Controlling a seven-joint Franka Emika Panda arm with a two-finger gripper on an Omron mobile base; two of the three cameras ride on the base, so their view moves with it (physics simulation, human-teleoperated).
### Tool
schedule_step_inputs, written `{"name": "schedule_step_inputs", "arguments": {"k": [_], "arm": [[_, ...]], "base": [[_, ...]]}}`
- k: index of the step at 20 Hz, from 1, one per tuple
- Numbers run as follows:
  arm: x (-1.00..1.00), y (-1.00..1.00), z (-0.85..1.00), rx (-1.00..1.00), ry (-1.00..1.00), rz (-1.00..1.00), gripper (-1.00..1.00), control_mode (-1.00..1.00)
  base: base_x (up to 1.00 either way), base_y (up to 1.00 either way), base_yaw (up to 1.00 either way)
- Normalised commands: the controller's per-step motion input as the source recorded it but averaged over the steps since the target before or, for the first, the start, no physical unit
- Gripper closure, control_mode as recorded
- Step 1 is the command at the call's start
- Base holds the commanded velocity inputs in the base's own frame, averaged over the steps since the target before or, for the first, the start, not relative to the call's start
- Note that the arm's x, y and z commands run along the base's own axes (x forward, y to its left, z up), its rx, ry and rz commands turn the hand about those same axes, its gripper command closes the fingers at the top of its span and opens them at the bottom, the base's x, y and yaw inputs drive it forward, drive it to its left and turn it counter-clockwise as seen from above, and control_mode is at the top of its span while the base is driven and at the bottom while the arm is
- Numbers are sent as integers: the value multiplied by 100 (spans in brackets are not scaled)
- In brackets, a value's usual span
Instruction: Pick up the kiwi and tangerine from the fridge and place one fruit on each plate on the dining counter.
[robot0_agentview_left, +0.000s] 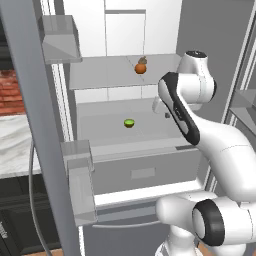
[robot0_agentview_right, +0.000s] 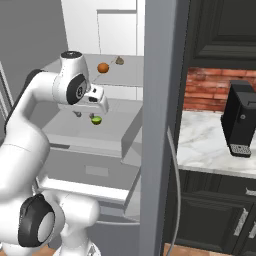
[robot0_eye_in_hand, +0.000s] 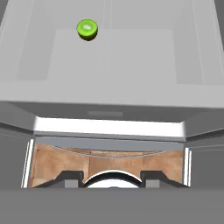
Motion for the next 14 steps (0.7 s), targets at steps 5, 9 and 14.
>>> {"name": "schedule_step_inputs", "arguments": {"k": [5, 9, 14], "arm": [[-8, 0, 1, 0, -3, -1, -100, -100], [-32, 1, 14, 0, -22, 0, -100, -100], [-8, 7, 52, 0, -20, 0, -100, -100]], "base": [[0, 0, 0], [0, 0, 0], [0, 0, 0]]}}
